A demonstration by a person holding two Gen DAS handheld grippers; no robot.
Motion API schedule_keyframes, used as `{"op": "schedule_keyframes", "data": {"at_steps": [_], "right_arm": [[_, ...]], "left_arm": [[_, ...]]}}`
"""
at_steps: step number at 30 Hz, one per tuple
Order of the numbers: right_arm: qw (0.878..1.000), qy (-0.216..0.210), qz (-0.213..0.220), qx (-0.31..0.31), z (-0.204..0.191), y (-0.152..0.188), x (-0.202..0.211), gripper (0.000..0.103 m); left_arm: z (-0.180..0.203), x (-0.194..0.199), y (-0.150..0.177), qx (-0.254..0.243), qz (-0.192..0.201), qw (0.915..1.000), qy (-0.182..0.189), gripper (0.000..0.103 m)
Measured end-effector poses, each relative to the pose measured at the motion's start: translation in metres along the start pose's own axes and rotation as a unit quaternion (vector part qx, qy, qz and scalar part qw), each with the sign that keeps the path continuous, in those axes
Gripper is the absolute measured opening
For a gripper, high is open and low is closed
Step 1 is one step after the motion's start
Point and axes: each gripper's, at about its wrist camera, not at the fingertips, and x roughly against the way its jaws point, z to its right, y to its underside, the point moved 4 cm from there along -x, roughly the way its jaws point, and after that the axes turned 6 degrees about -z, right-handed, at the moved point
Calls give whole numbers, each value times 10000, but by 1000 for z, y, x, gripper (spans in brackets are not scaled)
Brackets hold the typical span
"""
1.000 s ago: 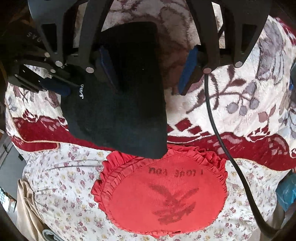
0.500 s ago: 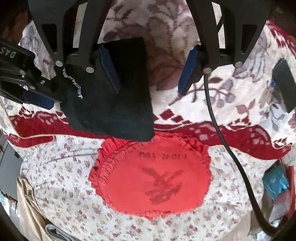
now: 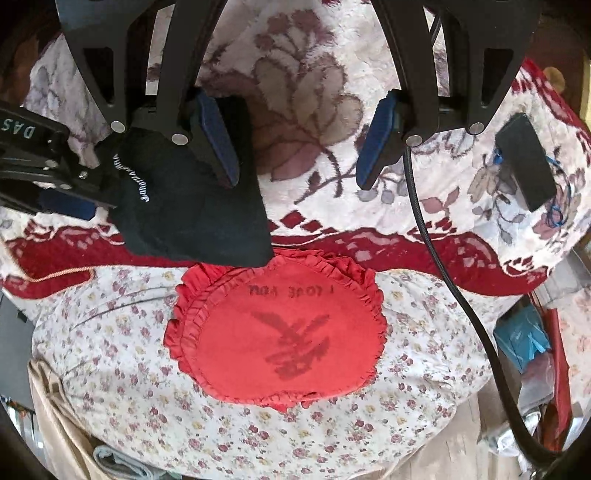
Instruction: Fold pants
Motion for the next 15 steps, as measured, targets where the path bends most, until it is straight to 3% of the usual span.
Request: {"op": "schedule_keyframes", "data": {"at_steps": [15], "right_arm": [[10000,78,31,5,-7,5,0,61]], "left_arm": [[-8,5,1,188,-38,9998,103,66]]}}
